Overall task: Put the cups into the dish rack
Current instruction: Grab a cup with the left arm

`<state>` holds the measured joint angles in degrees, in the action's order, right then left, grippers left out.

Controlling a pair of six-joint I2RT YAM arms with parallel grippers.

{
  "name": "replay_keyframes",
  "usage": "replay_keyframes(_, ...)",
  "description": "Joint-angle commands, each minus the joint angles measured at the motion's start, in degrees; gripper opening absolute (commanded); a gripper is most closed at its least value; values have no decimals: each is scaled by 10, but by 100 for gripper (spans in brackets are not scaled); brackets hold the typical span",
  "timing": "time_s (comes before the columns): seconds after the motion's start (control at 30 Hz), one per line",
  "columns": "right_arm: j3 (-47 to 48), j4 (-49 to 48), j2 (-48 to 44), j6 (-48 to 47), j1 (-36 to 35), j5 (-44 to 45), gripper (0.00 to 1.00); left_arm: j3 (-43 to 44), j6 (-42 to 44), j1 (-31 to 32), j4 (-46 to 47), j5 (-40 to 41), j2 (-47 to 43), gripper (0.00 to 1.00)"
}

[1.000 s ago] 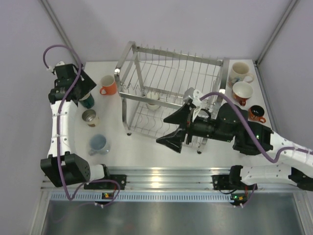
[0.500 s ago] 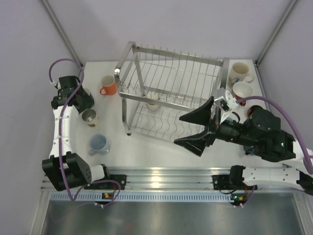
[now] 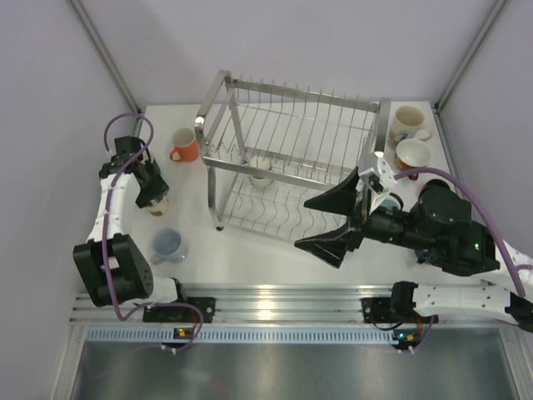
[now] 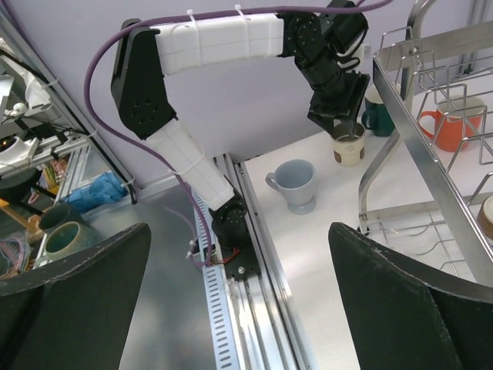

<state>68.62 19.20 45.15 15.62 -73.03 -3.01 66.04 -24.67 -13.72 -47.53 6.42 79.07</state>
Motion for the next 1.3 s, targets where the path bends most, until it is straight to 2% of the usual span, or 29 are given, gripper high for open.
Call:
replay_keyframes(0.0,0,-14,-5,-9,-6,5,99,-21,6,9,34,-15,20,55)
replay_keyframes(0.3,5,-2,0,-16,-7,2,99,-21,5,18,51,20,70,53)
replay_keyframes(0.43,6,4,1,-19,-7,3,99,-17,9,18,50,28,73,46)
replay_keyframes(0.53,6,4,6,-23,-6,3,99,-8,22,20,48,4,60,47)
replay_keyframes(0.7,12,7,21,-26,-6,-4,99,38,39,46,28,10,26,51)
replay_keyframes(0.93,17,1,34,-30,-6,-12,100,80,47,46,28,35,91,52)
replay_keyframes(1.27,17,22,8,-33,-6,4,99,62,43,46,30,77,137,51)
